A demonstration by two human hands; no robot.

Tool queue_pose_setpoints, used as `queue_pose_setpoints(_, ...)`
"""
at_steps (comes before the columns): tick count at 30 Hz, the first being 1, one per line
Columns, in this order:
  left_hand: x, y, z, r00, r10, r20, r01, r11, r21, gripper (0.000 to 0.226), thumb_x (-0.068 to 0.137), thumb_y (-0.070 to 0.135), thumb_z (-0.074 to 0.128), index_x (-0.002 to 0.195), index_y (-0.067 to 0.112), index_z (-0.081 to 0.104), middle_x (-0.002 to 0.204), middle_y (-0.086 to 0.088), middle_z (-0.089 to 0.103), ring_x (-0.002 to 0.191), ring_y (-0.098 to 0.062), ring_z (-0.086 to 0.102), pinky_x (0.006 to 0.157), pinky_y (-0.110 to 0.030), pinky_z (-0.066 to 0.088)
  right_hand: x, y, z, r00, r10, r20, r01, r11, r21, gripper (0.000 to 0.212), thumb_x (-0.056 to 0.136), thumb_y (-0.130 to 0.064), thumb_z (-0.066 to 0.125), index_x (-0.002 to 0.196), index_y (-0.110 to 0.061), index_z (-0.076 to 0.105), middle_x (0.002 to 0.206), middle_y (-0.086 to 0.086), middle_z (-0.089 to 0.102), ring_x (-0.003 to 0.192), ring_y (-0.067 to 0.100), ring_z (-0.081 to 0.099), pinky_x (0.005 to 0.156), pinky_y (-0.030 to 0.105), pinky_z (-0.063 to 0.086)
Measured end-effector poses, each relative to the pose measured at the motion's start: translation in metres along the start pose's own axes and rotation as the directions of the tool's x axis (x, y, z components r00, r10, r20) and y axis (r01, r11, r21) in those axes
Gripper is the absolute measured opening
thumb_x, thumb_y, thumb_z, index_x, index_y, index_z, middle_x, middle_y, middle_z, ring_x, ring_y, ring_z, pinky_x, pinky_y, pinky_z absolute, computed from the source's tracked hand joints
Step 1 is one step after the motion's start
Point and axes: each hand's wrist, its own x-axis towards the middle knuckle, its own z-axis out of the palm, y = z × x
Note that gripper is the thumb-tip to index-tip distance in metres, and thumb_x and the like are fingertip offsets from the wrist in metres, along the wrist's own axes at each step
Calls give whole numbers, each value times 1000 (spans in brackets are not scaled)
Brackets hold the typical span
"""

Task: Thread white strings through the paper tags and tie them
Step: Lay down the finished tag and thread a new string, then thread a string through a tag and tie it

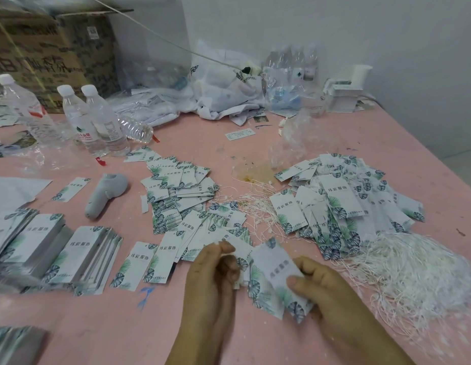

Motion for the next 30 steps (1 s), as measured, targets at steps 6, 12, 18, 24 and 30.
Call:
queue_pose_setpoints(6,-13,-17,0,949,227,218,-312,763,566,25,80,40,67,103,33,75,93,-2,72,73,-10,62,67,-19,52,1,-43,-16,935,-224,-276,185,969,-161,19,86,-20,61,85,-35,74,81,8,75,64,16,68,60,26,53)
queue_pose_setpoints(12,-16,-18,1,966,256,25,-229,816,531,21,81,29,66,99,35,73,85,1,73,75,-12,65,69,-26,53,43,-106,-63,744,-426,-515,5,774,-633,38,98,-32,54,135,-26,52,138,1,54,120,24,54,104,46,41)
queue_pose_setpoints(18,-9,-10,0,872,479,-103,-321,718,618,35,92,0,59,93,35,66,75,10,64,62,1,55,58,-8,43,27,-42,-6,849,-456,-265,111,645,-756,39,90,-33,65,127,-33,54,118,-18,50,105,1,52,89,27,48)
queue_pose_setpoints(24,-8,-11,-5,854,497,-153,-302,713,632,34,90,-5,55,94,29,59,70,22,60,52,2,49,49,-7,37,39,13,19,951,-307,-49,13,196,-980,82,81,-68,54,145,-26,28,138,-8,29,126,15,28,104,29,30)
queue_pose_setpoints(30,-6,-14,-4,894,430,-127,-270,742,614,25,87,19,58,91,44,61,72,8,61,57,-9,49,58,-25,43,35,17,6,944,-326,-54,77,375,-924,88,71,-65,65,143,-31,27,134,-18,34,126,8,25,104,28,27)
